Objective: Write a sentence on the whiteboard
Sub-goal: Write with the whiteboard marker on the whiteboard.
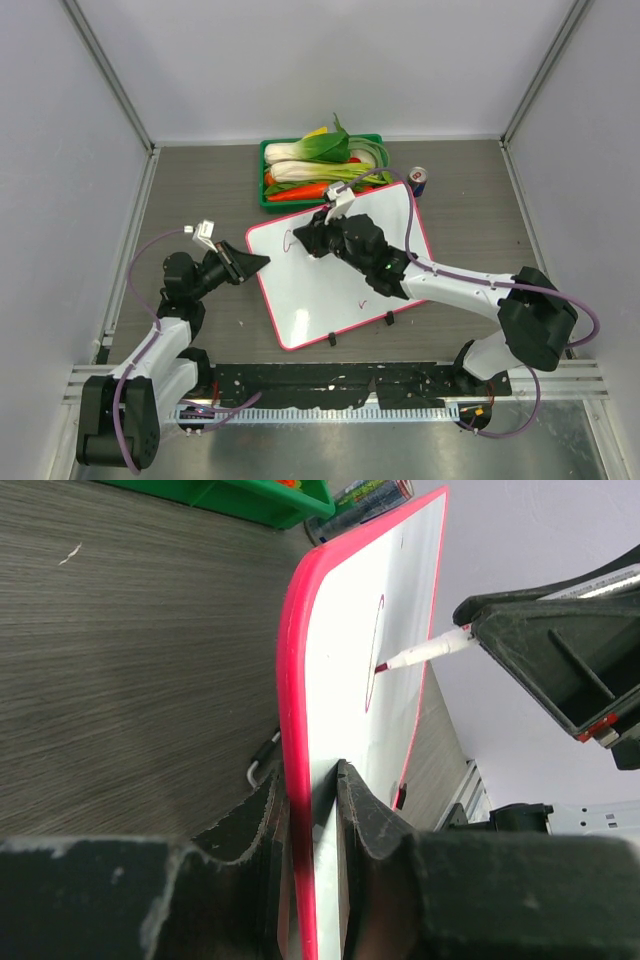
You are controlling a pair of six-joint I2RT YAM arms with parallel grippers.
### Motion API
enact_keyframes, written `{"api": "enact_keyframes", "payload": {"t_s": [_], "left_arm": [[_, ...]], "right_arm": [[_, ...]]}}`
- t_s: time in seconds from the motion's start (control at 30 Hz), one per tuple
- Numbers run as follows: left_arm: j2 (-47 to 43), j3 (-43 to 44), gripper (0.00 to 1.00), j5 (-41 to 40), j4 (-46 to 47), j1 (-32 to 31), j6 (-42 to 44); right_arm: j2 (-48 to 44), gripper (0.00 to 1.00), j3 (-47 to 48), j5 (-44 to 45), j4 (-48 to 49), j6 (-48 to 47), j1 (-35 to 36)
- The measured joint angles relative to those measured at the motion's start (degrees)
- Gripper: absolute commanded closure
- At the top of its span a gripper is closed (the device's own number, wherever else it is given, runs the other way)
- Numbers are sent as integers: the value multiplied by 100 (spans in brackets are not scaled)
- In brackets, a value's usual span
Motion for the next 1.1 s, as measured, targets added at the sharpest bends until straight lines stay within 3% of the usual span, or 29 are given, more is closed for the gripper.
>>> {"api": "enact_keyframes", "payload": {"t_s": [0.3, 1.1], "left_arm": [[-37, 0, 100, 0, -9, -2, 22], [-37, 2, 100, -2, -83, -4, 24]], "right_arm": [[0, 99, 103, 291, -79, -4, -2], [-175, 99, -162, 74, -109, 9, -7]]}}
